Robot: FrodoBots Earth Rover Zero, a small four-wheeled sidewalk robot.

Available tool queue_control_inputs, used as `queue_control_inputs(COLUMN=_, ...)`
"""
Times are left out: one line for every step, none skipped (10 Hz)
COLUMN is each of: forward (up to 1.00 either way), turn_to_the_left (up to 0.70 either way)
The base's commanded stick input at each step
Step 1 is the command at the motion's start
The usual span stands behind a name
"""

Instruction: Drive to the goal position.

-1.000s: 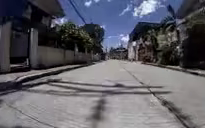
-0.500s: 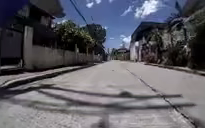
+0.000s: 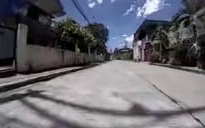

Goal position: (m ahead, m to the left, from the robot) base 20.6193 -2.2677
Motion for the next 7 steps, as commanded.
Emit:
queue_control_inputs(forward=1.00, turn_to_the_left=0.00)
queue_control_inputs(forward=1.00, turn_to_the_left=0.00)
queue_control_inputs(forward=1.00, turn_to_the_left=-0.15)
queue_control_inputs(forward=1.00, turn_to_the_left=-0.40)
queue_control_inputs(forward=1.00, turn_to_the_left=-0.40)
queue_control_inputs(forward=1.00, turn_to_the_left=-0.40)
queue_control_inputs(forward=1.00, turn_to_the_left=-0.40)
